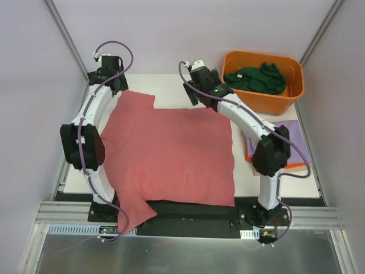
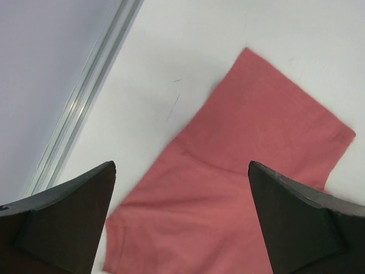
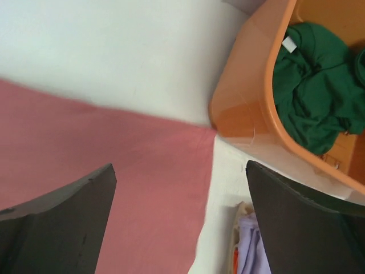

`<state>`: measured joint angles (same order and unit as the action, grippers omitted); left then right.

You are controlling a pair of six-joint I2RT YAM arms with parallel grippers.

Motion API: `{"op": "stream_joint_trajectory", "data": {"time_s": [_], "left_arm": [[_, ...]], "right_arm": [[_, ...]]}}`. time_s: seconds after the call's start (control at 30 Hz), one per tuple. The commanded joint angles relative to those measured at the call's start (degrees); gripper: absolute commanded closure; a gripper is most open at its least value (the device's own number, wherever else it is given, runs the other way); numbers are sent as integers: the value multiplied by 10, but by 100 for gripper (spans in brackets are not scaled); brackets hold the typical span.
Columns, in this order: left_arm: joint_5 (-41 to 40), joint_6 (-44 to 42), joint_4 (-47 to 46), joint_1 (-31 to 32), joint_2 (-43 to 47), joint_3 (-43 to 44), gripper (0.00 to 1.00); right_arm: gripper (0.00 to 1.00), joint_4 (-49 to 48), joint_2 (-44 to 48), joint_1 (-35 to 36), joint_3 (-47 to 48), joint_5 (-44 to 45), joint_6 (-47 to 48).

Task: Fold and stack the t-shirts
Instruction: Flatten out the tshirt

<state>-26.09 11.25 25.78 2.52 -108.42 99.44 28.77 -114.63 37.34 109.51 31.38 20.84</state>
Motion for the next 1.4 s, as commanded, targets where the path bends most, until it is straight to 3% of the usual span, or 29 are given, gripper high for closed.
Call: {"op": "stream_joint_trajectory", "data": {"time_s": [0.0,0.1,0.23,0.47,0.67,0.9,1.1,1.37], "left_arm": [[-5,46,-6,-3,155,-76,1],[89,116,6,-3,248,-235,1],[145,189,-19,-3,334,-396,1],[168,211,-21,-2,296,-458,1],[126,203,-21,-6,219,-424,1],[147,179,-16,-35,117,-356,1],[165,167,6,-60,15,-271,1],[155,136,61,-87,-97,-114,1]], "right_arm": [[4,-20,153,2,-96,-85,-90],[4,-44,225,4,-238,-195,-171],[4,-96,290,12,-422,-291,-263],[4,-92,269,20,-493,-278,-295],[4,-112,202,21,-471,-253,-280],[4,-105,122,21,-398,-250,-247],[4,-82,56,14,-326,-245,-222],[4,-70,-77,-11,-179,-308,-188]]}}
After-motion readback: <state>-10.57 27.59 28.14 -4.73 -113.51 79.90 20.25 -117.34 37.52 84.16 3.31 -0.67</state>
